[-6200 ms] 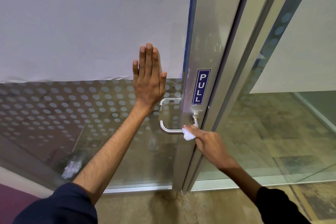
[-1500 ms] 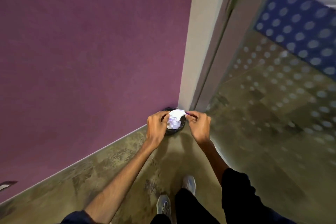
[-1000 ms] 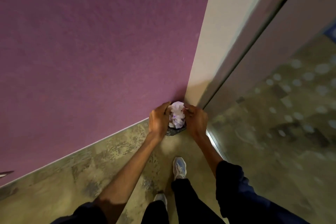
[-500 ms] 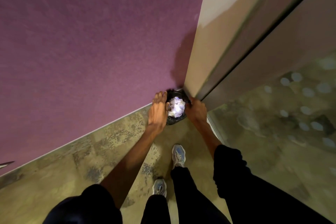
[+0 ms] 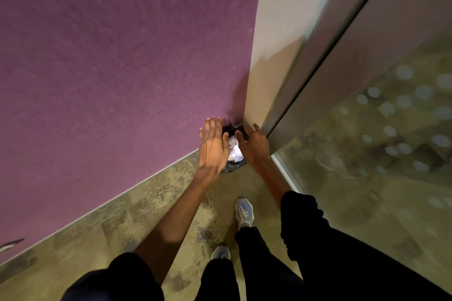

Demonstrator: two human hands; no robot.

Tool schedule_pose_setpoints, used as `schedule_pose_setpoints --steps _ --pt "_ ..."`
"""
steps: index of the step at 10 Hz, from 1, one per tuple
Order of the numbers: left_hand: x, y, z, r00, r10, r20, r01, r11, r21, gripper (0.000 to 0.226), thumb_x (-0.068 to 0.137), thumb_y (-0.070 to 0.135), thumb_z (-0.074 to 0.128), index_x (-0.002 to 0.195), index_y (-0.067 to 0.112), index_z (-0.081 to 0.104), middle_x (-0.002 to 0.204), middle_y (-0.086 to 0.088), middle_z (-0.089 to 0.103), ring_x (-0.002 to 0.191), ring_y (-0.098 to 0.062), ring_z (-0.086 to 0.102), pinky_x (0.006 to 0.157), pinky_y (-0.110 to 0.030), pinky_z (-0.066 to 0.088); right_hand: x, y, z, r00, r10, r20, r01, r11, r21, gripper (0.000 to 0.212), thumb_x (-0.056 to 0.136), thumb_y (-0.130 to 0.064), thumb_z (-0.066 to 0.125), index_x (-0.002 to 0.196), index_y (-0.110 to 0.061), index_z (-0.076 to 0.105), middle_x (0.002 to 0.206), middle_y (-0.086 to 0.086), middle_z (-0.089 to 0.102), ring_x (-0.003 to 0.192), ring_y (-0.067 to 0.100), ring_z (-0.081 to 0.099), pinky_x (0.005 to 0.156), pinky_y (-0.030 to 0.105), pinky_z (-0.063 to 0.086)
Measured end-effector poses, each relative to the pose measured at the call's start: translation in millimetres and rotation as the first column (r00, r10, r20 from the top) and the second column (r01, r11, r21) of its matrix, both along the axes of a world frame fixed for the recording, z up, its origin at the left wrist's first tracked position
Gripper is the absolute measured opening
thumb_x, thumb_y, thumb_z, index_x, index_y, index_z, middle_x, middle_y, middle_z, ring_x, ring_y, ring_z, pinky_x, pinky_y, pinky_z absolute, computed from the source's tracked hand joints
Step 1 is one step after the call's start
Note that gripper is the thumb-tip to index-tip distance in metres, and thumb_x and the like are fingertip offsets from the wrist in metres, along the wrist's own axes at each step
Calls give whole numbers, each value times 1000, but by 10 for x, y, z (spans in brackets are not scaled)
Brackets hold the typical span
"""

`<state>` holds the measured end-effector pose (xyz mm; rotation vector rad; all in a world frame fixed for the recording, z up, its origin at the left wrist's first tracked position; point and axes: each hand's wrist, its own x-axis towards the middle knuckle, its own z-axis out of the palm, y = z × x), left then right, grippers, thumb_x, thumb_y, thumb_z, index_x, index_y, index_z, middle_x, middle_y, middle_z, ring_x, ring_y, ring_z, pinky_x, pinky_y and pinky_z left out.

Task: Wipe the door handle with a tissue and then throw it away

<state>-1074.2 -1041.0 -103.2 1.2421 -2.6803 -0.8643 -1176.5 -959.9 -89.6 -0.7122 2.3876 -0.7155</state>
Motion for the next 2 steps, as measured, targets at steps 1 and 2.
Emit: schedule_pose_setpoints --steps 1,2 --pt "55 46 187 999 -45 -27 44 999 -19 55 107 29 31 156 6 19 165 -17 13 155 -30 5 128 -45 3 92 104 249 996 -31 -82 26 998 -64 47 90 -54 41 111 -16 58 108 7 63 100 27 60 86 41 52" --pt "114 148 329 990 -99 -102 93 993 -66 59 107 33 32 155 2 18 163 -19 18 154 -33 11 126 -50 12 185 209 487 991 -83 -105 68 988 -139 57 94 -56 41 129 -11 51 130 12 57 120 28 51 101 42 42"
